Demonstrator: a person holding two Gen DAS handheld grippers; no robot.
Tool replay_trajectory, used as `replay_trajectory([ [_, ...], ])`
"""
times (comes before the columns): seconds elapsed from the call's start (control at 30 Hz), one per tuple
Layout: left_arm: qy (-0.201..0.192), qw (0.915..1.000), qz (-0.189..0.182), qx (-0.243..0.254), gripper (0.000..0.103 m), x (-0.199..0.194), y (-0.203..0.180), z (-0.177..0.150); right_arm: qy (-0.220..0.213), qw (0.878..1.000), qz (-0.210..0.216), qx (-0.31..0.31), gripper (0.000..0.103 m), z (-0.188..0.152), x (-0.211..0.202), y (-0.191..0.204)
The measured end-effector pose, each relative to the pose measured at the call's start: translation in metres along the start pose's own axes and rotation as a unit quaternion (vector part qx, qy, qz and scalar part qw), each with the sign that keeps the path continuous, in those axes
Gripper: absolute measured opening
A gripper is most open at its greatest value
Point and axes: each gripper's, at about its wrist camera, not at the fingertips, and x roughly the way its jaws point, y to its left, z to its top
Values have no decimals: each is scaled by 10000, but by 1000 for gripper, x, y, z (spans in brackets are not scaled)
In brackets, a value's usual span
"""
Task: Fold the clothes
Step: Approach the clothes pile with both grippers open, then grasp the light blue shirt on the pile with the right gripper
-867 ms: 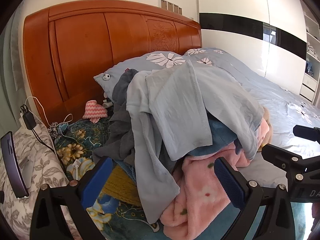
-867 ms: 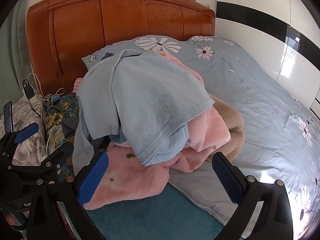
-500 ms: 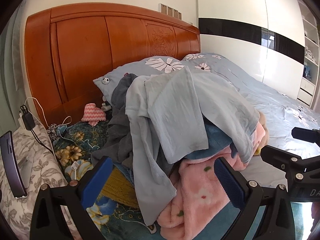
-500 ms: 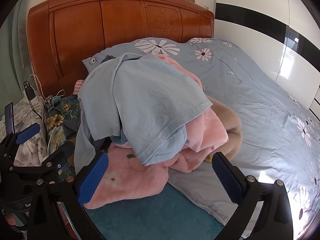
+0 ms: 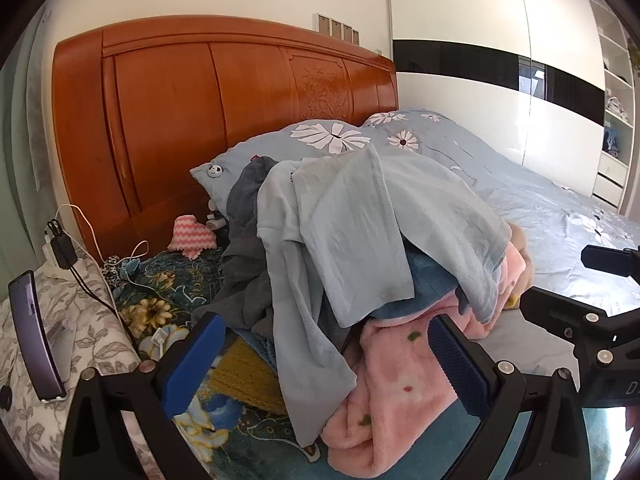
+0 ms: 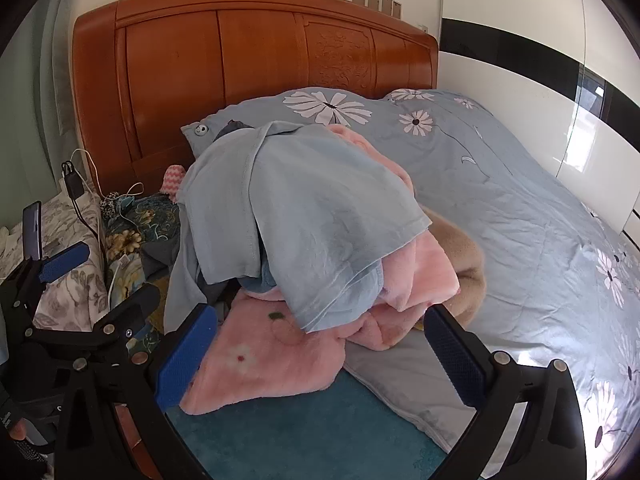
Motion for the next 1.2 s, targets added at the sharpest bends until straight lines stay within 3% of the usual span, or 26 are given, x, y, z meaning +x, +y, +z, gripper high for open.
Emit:
replay_trajectory([
  [0.27,214,9985,-350,-372,103,1,14,1,-230,9996,131,65,103,4,-10,5],
  [0.77,167,9984,-362,-392,103,4,17,-3,-464,9988,162,-87,103,3,-10,11],
  [1.2,226,9979,-388,-473,103,14,24,-10,-399,9988,223,-148,103,1,2,17],
])
